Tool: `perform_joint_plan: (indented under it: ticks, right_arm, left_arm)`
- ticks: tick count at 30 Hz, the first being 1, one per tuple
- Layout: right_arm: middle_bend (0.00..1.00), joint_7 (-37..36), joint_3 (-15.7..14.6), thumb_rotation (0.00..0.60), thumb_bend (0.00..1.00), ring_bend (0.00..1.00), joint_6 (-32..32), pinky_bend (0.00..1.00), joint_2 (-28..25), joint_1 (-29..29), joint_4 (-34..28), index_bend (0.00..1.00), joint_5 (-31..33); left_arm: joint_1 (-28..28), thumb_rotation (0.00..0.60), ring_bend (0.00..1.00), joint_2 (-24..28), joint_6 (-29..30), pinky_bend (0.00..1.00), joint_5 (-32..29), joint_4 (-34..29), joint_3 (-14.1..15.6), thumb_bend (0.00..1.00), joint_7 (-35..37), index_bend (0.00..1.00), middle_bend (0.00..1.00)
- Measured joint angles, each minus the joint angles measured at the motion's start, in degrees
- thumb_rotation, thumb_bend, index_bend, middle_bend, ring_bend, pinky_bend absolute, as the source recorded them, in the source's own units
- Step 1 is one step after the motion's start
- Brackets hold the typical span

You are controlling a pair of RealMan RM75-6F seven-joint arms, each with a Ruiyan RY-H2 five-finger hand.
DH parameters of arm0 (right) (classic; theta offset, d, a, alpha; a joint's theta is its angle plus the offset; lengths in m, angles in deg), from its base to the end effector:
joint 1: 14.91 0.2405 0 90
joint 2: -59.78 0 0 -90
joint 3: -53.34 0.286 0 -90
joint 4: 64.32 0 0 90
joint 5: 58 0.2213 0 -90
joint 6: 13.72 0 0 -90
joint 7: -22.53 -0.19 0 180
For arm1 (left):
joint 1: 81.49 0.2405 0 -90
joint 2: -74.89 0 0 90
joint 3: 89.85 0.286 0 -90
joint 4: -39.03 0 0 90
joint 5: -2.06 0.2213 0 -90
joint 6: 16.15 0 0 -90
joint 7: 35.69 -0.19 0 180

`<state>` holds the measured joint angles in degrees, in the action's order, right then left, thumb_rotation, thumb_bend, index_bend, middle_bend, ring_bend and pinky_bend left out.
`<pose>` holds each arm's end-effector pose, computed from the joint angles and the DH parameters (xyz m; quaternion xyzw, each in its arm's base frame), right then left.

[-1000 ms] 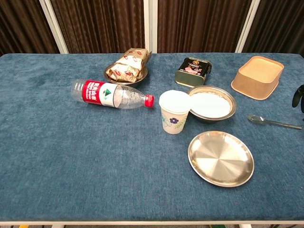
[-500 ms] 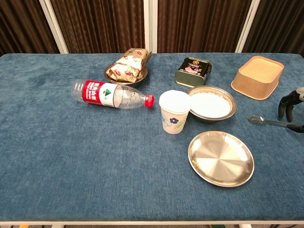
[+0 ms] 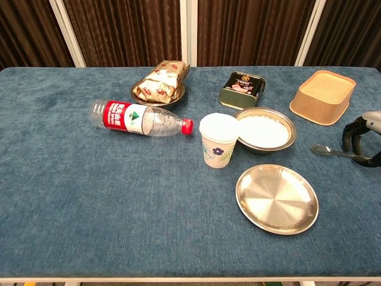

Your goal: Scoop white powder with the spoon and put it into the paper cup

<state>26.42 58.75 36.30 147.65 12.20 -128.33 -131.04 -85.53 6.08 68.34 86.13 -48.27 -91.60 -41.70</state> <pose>-0.3557 -0.3686 -0.0173 0.7053 -0.4446 0.2476 0.4936 -0.3647 0.2215 0.1382 -0.6070 -0.3748 -0.3368 0.6145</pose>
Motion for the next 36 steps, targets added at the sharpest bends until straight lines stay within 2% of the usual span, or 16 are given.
perform_joint_plan:
  ticks: [16, 22, 28, 36]
  right_arm:
    - [0.54, 2.0, -0.5, 0.6, 0.33, 0.18, -0.2, 0.09, 0.1, 0.6, -0.4, 0.52, 0.6]
    - [0.56, 2.9, -0.8, 0.6, 0.33, 0.19, -0.1, 0.09, -1.5, 1.0, -1.8, 0.54, -0.1]
    - [0.57, 5.0, -0.9, 0.6, 0.33, 0.19, -1.3, 0.08, -6.2, 2.5, -6.2, 0.56, -0.8]
    - [0.6, 9.4, 1.3, 0.6, 0.36, 0.21, -6.8, 0.07, -17.2, 8.9, -17.5, 0.59, -1.0]
  left_arm:
    - [-0.1, 0.6, 0.1, -0.4, -0.6, 0.06, -0.3, 1.0, 0.0, 0.03, 1.3, 0.25, 0.16]
    - [0.0, 0.6, 0.1, -0.4, -0.4, 0.06, -0.1, 1.1, 0.1, 0.03, 1.7, 0.25, 0.16]
    - [0.1, 0.6, 0.1, -0.3, 0.2, 0.06, 0.4, 1.1, 0.1, 0.03, 1.9, 0.25, 0.16]
    - [0.0, 0.6, 0.1, 0.0, 0.9, 0.06, 1.1, 0.9, -0.2, 0.03, 2.1, 0.25, 0.16]
